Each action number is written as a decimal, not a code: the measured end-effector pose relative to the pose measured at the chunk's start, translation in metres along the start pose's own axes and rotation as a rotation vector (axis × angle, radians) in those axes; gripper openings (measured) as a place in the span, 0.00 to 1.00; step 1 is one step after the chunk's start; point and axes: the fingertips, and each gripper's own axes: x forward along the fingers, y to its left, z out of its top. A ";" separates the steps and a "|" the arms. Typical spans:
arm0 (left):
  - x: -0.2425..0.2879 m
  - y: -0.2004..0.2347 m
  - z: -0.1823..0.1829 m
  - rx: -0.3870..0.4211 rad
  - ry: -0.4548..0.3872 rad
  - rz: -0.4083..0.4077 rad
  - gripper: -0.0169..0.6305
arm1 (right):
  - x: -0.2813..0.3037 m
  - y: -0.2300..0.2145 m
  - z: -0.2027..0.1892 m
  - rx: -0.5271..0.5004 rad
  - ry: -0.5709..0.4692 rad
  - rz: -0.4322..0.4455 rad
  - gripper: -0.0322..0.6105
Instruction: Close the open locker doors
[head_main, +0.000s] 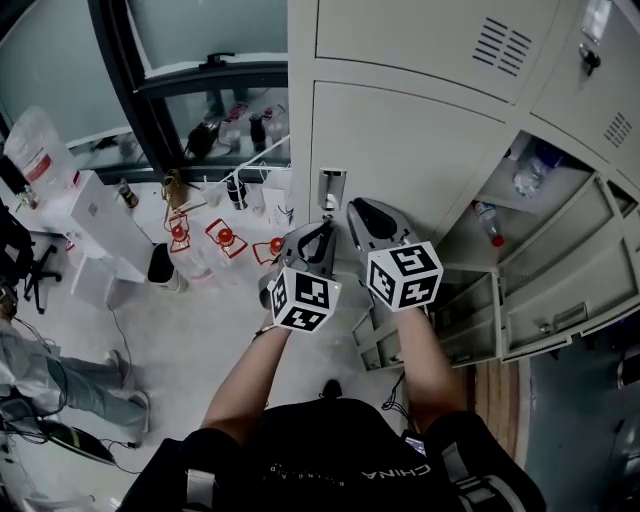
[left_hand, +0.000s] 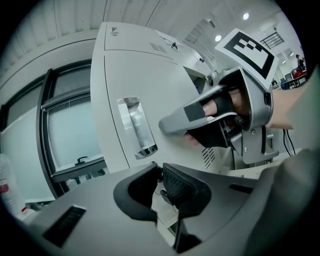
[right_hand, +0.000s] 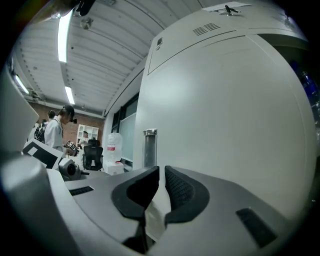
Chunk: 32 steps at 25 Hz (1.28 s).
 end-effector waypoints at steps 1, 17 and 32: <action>0.000 0.000 0.000 -0.023 -0.004 0.000 0.10 | -0.001 -0.001 -0.001 0.002 -0.001 -0.009 0.13; -0.002 0.009 -0.002 -0.490 -0.104 -0.049 0.10 | 0.000 -0.004 -0.006 0.041 0.001 -0.001 0.13; -0.001 0.008 -0.005 -0.690 -0.133 -0.134 0.10 | 0.000 -0.005 -0.006 0.053 -0.001 0.007 0.13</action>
